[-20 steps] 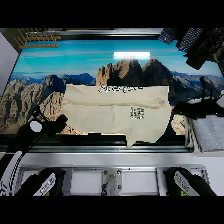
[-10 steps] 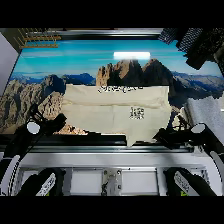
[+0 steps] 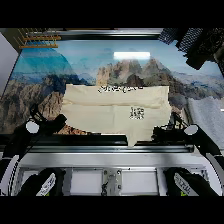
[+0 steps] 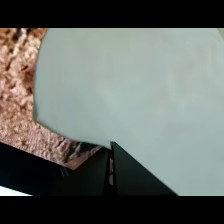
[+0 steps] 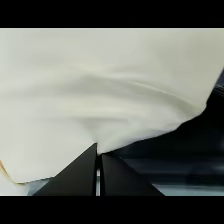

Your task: Fold the clothes and pants, and hang the long-sleeved shirts on hangers.

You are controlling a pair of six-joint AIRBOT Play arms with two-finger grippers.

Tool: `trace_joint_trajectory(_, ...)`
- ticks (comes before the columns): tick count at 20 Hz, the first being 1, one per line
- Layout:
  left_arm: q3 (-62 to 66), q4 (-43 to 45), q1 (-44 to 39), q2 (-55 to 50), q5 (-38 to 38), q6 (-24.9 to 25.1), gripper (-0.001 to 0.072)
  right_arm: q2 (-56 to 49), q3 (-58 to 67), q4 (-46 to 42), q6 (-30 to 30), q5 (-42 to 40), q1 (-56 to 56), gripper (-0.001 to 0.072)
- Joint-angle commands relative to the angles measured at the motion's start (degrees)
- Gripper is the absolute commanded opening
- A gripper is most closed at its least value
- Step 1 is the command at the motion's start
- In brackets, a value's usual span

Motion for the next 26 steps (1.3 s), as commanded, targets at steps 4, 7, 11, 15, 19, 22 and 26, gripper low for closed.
trace_joint_trajectory(4,0.7,3.3,6.2,9.8,-23.9,9.5,0.0005,11.2,9.1,-22.3,3.3,22.8,0.5,0.0010)
trace_joint_trajectory(7,-1.1,5.2,7.3,18.6,-36.7,9.5,0.0005,17.1,11.3,-28.2,4.0,32.3,0.5,0.0010)
trace_joint_trajectory(11,-0.9,5.1,3.2,23.9,-40.9,8.7,0.0005,16.5,15.7,-28.1,5.1,34.2,0.5,0.0009)
trace_joint_trajectory(15,5.6,6.1,-1.4,15.2,-35.0,8.4,0.0005,8.8,24.0,-28.1,5.0,31.7,0.6,0.0009)
trace_joint_trajectory(19,16.2,6.1,-4.8,-2.5,-29.3,10.4,0.0005,-1.6,32.4,-27.4,4.4,26.3,0.6,0.0009)
trace_joint_trajectory(22,25.8,6.1,-5.0,-17.0,-29.4,11.1,0.0005,-9.2,38.3,-27.0,4.4,22.4,0.9,0.0009)
trace_joint_trajectory(26,37.8,5.6,-5.0,-29.5,-29.3,11.7,0.0005,-17.4,43.9,-26.3,3.0,16.1,3.1,0.0010)
